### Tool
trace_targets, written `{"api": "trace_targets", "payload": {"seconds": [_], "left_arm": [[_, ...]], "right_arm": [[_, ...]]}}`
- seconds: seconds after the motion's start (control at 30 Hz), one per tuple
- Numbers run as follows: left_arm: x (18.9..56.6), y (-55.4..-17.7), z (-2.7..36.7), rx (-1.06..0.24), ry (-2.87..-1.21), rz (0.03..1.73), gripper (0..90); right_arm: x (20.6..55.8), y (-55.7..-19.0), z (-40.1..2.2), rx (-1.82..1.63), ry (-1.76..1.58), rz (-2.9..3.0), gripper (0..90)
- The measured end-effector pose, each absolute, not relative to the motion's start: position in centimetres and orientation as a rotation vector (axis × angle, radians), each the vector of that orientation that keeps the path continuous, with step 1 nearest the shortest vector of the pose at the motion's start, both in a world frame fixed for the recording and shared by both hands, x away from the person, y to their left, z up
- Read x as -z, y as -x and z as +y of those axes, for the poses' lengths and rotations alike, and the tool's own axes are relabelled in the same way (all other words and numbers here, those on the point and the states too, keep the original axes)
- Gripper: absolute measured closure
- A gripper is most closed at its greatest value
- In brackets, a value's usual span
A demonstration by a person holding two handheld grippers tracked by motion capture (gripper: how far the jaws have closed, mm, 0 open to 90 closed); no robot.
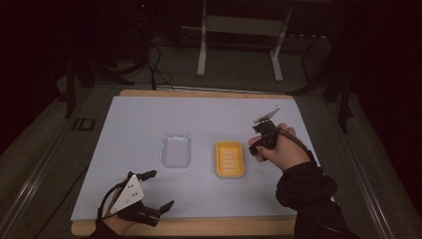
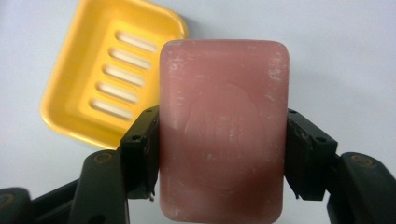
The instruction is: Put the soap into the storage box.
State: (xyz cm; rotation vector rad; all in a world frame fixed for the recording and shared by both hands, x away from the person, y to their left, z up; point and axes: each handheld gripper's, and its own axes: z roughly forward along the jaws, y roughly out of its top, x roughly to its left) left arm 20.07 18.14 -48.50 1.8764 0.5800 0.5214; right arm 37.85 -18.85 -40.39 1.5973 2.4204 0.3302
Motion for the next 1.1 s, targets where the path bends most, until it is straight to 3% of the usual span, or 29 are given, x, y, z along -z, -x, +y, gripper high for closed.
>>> {"api": "trace_targets", "payload": {"seconds": [0.3,1.1], "left_arm": [[48.5,-20.0,18.1,-0.521,-1.875,0.578,0.5],[48.4,-19.9,18.2,-0.512,-1.869,0.569,0.6]], "right_arm": [[40.3,-38.0,-16.1,-0.435,-1.7,2.314,37.5],[44.5,-37.9,-12.6,-0.569,-1.913,2.264,37.5]]}}
